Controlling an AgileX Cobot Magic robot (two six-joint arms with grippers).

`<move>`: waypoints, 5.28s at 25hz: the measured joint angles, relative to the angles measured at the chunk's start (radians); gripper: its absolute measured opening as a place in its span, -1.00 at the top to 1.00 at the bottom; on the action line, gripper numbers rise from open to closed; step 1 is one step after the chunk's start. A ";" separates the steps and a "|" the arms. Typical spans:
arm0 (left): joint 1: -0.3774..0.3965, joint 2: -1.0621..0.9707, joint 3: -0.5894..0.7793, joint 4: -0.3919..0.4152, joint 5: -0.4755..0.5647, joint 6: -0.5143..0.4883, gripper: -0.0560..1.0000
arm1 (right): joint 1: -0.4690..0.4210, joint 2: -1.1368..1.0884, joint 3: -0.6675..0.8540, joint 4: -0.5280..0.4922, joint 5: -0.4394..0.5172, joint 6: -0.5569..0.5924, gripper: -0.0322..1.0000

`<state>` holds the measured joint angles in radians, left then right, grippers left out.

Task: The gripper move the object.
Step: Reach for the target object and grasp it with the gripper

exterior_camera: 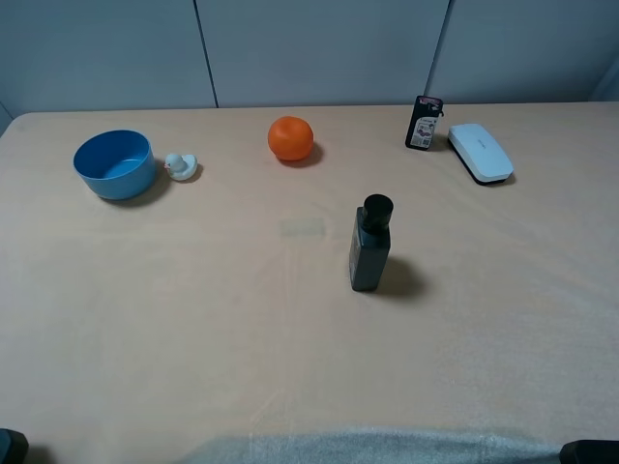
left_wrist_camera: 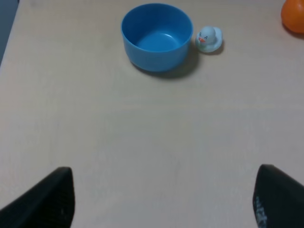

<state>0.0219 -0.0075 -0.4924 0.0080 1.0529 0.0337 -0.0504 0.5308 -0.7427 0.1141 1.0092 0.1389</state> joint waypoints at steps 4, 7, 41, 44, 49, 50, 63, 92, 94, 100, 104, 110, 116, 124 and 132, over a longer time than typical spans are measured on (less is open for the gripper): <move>0.000 0.000 0.000 0.000 0.000 0.000 -0.67 | 0.000 0.183 -0.112 0.027 0.010 0.028 -0.41; 0.000 0.000 0.000 0.000 0.000 0.000 -0.67 | 0.000 0.297 -0.183 0.036 0.014 0.034 -0.41; 0.000 0.000 0.000 0.000 0.000 0.000 -0.67 | 0.620 0.987 -0.296 -0.073 -0.172 0.465 -0.41; 0.000 0.000 0.000 0.000 0.000 0.000 -0.67 | 0.660 0.990 -0.297 -0.073 -0.172 0.495 -0.41; 0.000 0.000 0.000 0.000 0.000 0.000 -0.67 | 0.709 0.990 -0.298 -0.070 -0.167 0.538 -0.41; 0.000 0.000 0.000 0.000 0.000 0.000 -0.67 | 0.717 0.990 -0.299 -0.070 -0.166 0.547 -0.41; 0.000 0.000 0.000 0.000 0.000 0.000 -0.67 | 0.779 1.060 -0.307 -0.081 -0.165 0.622 -0.41; 0.000 0.000 0.000 0.000 0.000 0.000 -0.67 | 0.779 1.170 -0.367 -0.095 -0.146 0.623 -0.41; 0.000 0.000 0.000 0.000 0.000 0.000 -0.67 | 0.779 1.180 -0.367 -0.095 -0.141 0.623 -0.41; 0.000 0.000 0.000 0.000 0.000 0.000 -0.67 | 0.779 1.191 -0.367 -0.094 -0.140 0.616 -0.41; 0.000 0.000 0.000 0.000 0.000 0.000 -0.67 | 0.779 1.222 -0.367 -0.089 -0.140 0.604 -0.41; 0.000 0.000 0.000 0.000 0.000 0.000 -0.67 | 0.779 1.232 -0.367 -0.088 -0.157 0.594 -0.41; 0.000 0.000 0.000 0.000 0.000 0.000 -0.67 | 0.779 1.233 -0.367 -0.086 -0.165 0.575 -0.41; 0.000 0.000 0.000 0.000 0.000 0.000 -0.67 | 0.779 1.234 -0.367 -0.086 -0.189 0.570 -0.41; 0.000 0.000 0.000 0.000 0.000 0.000 -0.67 | 0.779 1.239 -0.367 -0.086 -0.181 0.541 -0.41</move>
<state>0.0219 -0.0075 -0.4924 0.0080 1.0529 0.0337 0.7282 1.7700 -1.1095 0.0280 0.8283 0.6802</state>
